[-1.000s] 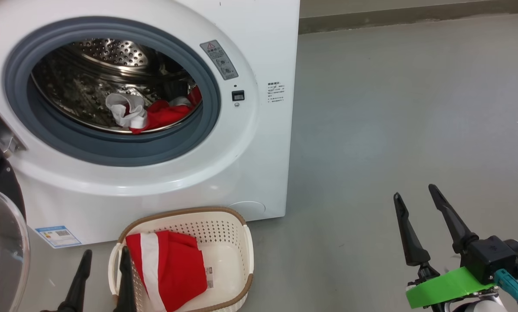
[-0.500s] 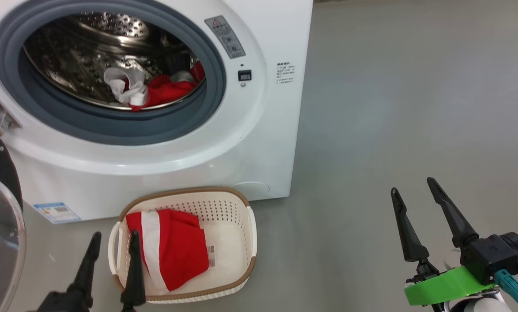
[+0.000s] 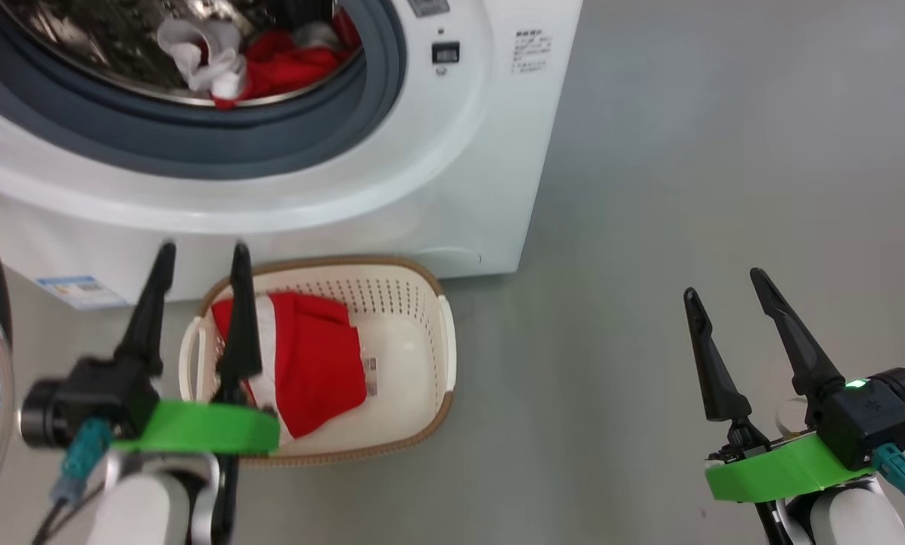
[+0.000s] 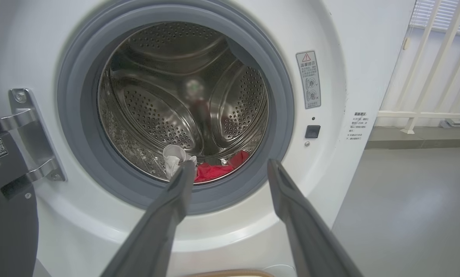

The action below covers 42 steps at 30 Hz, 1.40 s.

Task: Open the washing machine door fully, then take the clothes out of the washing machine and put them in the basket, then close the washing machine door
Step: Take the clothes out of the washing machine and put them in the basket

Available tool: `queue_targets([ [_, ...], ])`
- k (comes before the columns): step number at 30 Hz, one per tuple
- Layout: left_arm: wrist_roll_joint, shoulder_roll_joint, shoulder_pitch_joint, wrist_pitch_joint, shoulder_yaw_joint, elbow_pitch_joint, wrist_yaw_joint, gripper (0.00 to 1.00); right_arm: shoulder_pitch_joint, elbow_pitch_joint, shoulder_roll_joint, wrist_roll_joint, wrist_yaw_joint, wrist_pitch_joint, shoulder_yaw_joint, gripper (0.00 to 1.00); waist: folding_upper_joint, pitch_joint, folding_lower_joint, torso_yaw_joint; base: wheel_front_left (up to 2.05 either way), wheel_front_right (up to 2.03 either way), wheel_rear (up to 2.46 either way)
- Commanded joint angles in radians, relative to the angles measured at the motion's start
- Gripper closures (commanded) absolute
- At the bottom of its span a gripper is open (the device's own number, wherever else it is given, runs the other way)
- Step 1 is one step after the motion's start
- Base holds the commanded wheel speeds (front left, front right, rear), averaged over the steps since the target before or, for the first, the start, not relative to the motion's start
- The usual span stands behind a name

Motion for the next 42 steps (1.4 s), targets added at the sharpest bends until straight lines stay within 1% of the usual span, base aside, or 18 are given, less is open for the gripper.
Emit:
queue_targets([
  [1,0.008,0.023,-0.047,-0.001,0.027,-0.015,-0.004,0.0,-0.029,-0.029,-0.005,0.005,0.006,-0.006,0.018,0.0,0.0,0.063,0.0,0.01,0.0,0.0,0.0],
  [13,0.0,0.022,-0.364,0.0,0.012,0.143,-0.012,0.0,-0.084,-0.053,-0.005,0.026,0.006,-0.006,0.032,0.0,0.0,0.206,0.0,0.01,0.0,0.0,0.0],
  [24,-0.024,0.038,-0.651,-0.02,0.026,0.342,-0.027,0.0,-0.129,-0.075,-0.005,0.024,0.006,-0.006,0.03,0.0,0.0,0.323,0.0,0.005,0.0,0.0,0.0],
  [35,-0.041,0.095,-0.924,-0.045,0.055,0.589,-0.039,0.0,-0.159,-0.089,-0.005,0.017,0.006,-0.006,0.034,0.0,0.0,0.428,0.0,-0.024,0.0,0.0,0.0],
  [42,-0.041,0.131,-1.065,-0.058,0.055,0.733,-0.05,0.0,-0.166,-0.1,-0.005,0.015,0.006,-0.006,0.042,0.0,0.0,0.478,0.0,-0.049,0.0,0.0,0.0],
])
